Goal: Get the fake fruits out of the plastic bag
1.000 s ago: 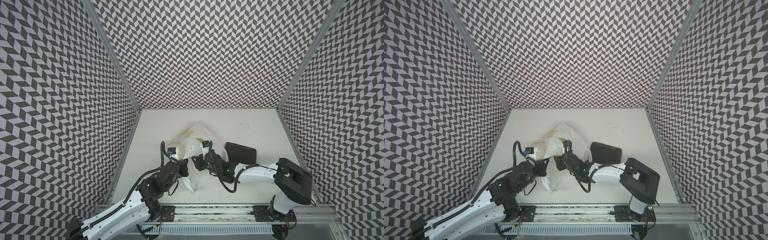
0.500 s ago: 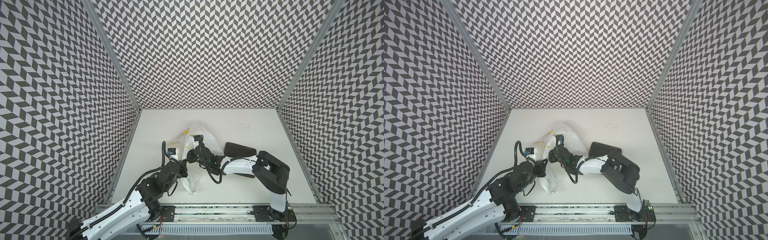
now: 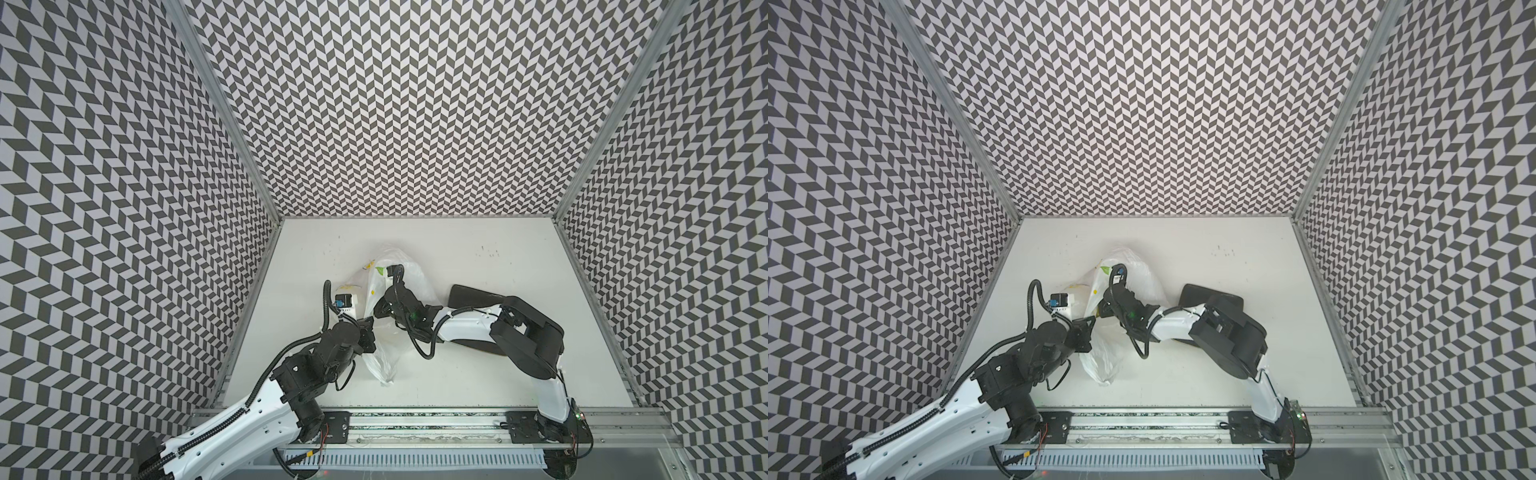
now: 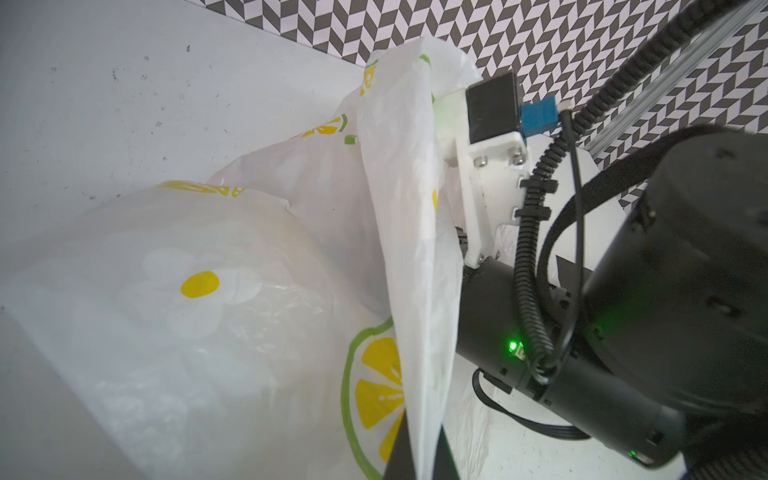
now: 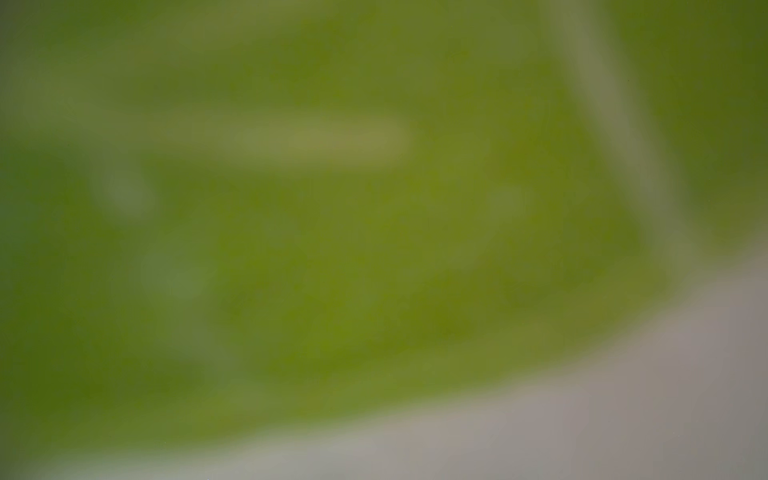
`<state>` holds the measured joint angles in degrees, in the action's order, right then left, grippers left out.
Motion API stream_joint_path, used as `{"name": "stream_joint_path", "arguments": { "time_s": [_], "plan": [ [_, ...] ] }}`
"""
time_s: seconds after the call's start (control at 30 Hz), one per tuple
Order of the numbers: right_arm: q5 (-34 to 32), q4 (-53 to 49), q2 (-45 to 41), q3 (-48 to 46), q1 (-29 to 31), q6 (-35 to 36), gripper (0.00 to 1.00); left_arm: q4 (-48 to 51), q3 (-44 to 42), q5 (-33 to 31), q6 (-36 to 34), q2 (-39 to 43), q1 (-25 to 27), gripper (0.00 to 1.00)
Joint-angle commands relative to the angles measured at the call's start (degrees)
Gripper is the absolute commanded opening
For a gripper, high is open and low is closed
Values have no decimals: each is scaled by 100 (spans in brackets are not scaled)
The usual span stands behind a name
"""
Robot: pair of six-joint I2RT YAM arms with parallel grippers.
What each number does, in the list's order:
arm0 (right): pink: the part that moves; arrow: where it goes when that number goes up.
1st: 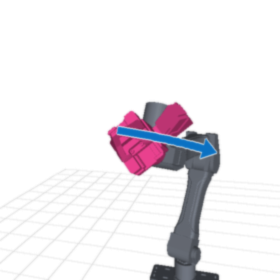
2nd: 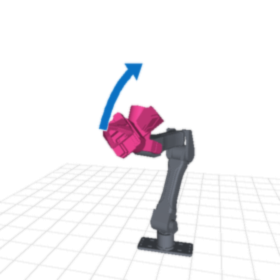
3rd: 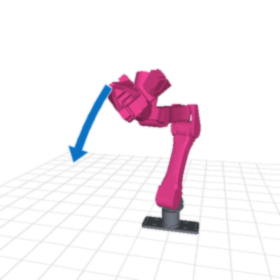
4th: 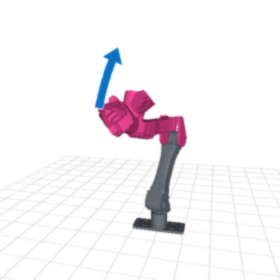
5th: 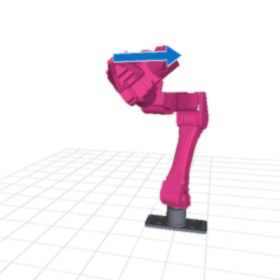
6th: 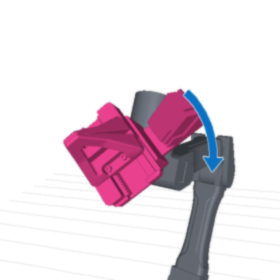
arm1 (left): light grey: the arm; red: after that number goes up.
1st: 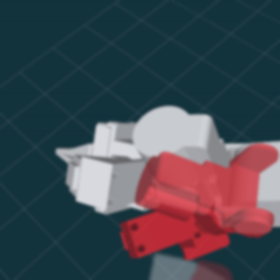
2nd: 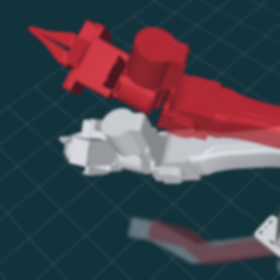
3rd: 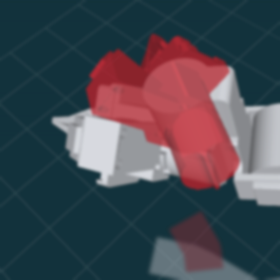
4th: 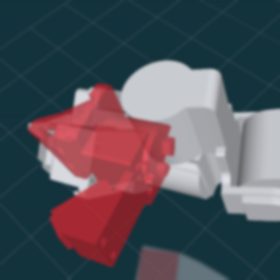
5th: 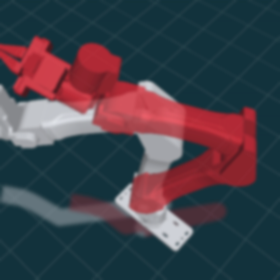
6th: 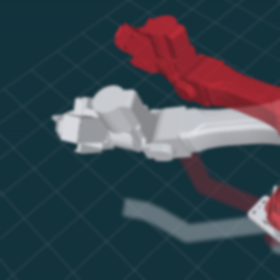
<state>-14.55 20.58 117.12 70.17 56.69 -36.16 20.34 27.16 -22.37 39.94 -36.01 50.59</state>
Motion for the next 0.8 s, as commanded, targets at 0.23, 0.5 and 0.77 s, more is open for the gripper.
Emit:
{"name": "stream_joint_path", "arguments": {
  "time_s": [0.23, 0.5, 0.77],
  "plan": [
    [393, 131, 423, 400, -94, 21, 45, 86, 141, -118, 162, 33, -30, 0],
    [363, -68, 553, 559, -98, 23, 34, 101, 117, -118, 207, 75, -36, 0],
    [599, -45, 196, 333, -97, 107, 16, 237, 85, -206, 545, 16, -40, 0]
  ]
}}
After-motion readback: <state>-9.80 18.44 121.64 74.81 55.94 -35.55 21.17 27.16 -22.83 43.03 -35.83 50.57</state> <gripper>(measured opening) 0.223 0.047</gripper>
